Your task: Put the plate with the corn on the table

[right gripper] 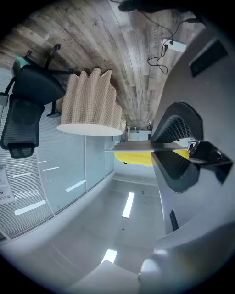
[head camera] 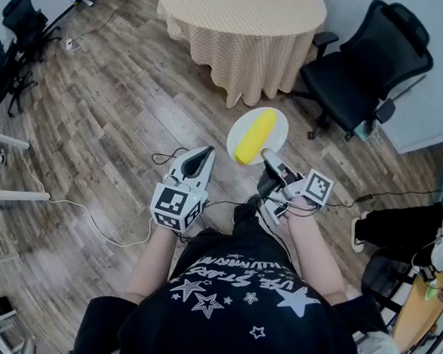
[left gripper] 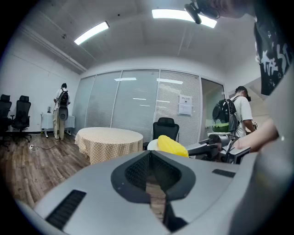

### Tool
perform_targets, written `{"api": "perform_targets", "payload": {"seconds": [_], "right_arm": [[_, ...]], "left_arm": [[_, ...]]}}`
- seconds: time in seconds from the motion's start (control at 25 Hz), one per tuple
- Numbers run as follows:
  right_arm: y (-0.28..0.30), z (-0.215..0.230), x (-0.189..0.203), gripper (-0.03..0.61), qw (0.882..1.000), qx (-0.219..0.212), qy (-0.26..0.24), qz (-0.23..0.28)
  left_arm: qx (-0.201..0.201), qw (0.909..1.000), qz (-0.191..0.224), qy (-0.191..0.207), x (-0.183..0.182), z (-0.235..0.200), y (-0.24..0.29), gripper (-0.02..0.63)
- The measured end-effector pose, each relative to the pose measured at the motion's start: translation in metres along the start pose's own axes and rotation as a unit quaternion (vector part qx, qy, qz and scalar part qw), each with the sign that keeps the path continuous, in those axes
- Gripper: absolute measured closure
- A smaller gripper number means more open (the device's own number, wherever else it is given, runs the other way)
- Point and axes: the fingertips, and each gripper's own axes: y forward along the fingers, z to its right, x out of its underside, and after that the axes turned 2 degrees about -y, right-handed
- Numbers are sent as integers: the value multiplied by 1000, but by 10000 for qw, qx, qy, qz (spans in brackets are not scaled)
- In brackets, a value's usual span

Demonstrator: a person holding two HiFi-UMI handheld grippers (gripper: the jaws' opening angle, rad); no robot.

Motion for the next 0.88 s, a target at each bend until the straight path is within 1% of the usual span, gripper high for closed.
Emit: {"api": "perform_targets", "payload": {"seconds": [0.16, 0.28, 0.36, 0.44, 0.52, 0.76, 0.88], "right_arm": [[0, 2, 2, 520, 9999, 32, 130, 86], [-1, 12, 2, 520, 9995, 164, 248, 138], [-13, 17, 16, 520, 9993, 194, 280, 163], [-28, 16, 37, 520, 9992, 153, 315, 174], [-38, 15, 49, 520, 9993, 119, 312, 149], [-50, 12, 58, 520, 9997, 25, 256, 41], [-55, 7, 66, 520, 9999, -8, 150, -55]], "left_arm": [[44, 10000, 43, 41, -3, 2, 2, 606], [54, 10000, 0, 6, 1, -1, 6, 606], [67, 10000, 16, -2, 8, 5, -8, 606], [76, 10000, 33, 18, 16, 14, -28, 606], [65, 10000, 31, 37, 20, 22, -40, 606], [-30, 10000, 50, 51, 26, 33, -56, 606], [-84, 9999, 64, 59, 28, 37, -68, 606]]}}
